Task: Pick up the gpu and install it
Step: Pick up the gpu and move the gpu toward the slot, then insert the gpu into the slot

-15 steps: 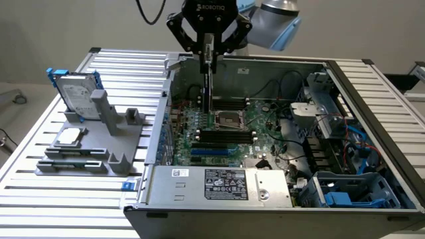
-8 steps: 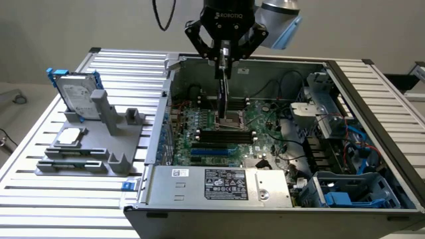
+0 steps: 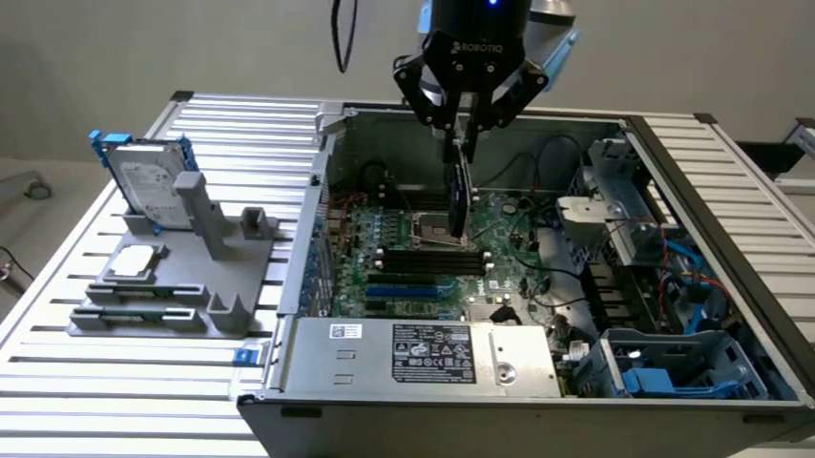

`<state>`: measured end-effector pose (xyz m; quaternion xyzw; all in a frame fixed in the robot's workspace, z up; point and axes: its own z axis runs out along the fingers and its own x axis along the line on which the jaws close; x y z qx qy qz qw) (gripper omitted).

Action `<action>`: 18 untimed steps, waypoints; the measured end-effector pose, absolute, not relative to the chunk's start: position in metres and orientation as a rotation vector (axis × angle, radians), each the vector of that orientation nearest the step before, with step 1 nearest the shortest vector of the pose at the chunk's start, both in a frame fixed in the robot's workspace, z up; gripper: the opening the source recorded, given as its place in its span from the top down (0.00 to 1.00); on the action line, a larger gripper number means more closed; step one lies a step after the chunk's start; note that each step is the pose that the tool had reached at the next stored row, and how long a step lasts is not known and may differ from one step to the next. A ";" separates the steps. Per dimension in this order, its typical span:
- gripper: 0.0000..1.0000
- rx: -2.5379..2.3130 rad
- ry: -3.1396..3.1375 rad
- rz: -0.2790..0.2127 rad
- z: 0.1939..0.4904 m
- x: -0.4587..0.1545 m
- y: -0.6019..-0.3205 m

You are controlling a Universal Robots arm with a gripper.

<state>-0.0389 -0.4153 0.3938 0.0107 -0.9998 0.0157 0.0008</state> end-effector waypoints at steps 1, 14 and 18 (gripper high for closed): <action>0.74 0.033 -3.139 0.050 0.394 -0.039 -0.415; 0.74 0.026 -3.139 0.050 0.394 -0.039 -0.415; 0.74 0.111 -3.138 0.050 0.392 -0.039 -0.415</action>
